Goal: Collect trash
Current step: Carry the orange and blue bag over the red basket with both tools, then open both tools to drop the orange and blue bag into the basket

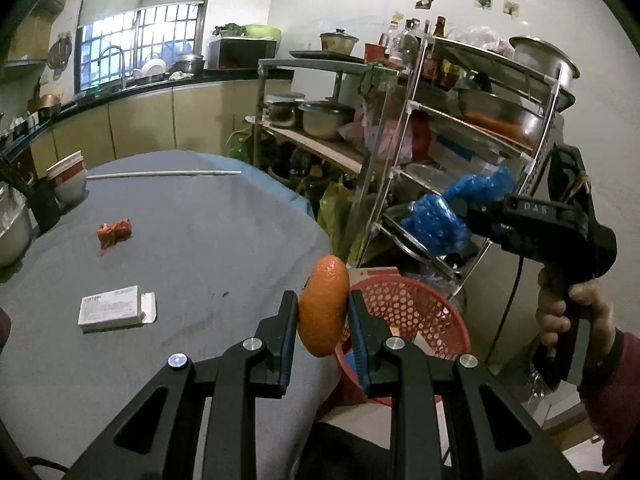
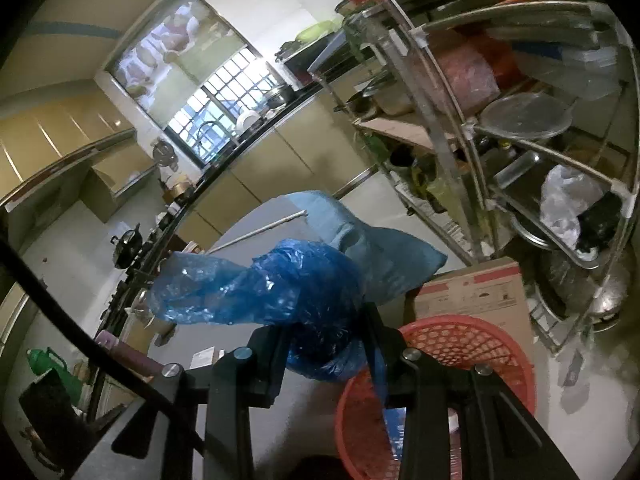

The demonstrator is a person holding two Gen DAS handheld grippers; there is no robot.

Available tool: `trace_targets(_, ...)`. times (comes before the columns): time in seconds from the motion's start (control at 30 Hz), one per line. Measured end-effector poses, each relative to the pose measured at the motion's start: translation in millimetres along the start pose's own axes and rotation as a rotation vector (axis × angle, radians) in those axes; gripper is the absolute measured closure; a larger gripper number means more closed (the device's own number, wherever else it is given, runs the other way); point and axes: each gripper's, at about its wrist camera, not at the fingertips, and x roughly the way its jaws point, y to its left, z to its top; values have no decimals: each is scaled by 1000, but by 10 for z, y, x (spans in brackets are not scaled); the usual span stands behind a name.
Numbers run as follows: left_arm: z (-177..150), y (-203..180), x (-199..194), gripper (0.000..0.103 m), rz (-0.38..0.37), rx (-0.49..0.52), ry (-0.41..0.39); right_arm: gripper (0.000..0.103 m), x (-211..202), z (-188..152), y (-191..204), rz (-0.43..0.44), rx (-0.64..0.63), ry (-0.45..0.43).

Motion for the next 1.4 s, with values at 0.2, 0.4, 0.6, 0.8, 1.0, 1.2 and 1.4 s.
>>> trace_targets(0.2,-12,-83,-1,76,2,1,8,66,-23,-85,-36,16,-12,7)
trace_targets(0.4,45,-42,46,76,-72,-70,22,66,-168,-134,-211,39,-4,-14)
trace_targets(0.6,123,-125,130,76,-123,-104,46,66,-273,-166,-423,65,10,-31)
trace_targets(0.8,190,-466,282,76,-111,-37,78,66,-283,-216,-640,76,35,-15)
trace_targets(1.0,151,-788,572,76,-111,26,143,66,-285,-319,-830,33,36,14)
trace_targets(1.2,45,-940,937,75,-146,43,244,64,-222,-434,-1017,-38,45,52)
trace_targets(1.4,-50,-954,1116,65,-138,38,307,41,-124,-501,-1166,-27,122,118)
